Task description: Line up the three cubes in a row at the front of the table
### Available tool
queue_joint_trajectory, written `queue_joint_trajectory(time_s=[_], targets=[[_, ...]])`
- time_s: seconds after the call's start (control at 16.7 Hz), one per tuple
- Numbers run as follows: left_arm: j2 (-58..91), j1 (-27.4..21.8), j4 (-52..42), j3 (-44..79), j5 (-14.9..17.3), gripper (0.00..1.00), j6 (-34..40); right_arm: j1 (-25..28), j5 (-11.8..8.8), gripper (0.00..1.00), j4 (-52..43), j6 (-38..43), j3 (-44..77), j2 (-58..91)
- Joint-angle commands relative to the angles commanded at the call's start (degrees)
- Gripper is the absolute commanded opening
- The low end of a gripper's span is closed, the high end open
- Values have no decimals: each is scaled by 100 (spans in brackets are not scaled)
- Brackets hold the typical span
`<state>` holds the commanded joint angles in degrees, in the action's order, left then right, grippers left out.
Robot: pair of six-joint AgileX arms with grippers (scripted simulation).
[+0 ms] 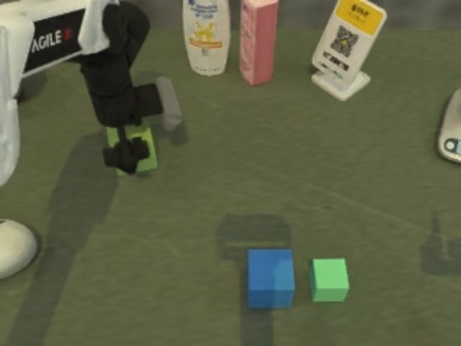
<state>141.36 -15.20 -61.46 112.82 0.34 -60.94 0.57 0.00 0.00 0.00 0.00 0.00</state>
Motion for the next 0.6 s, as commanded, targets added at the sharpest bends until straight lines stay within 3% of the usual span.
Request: queue_joint_trajectory(time_s=[0.18, 0.6], targets=[[0, 0, 0, 0, 0, 2, 0, 0, 0, 100, 0, 0, 0, 0], [0, 0, 0, 0, 0, 0, 0, 0, 0, 100, 0, 0, 0, 0]])
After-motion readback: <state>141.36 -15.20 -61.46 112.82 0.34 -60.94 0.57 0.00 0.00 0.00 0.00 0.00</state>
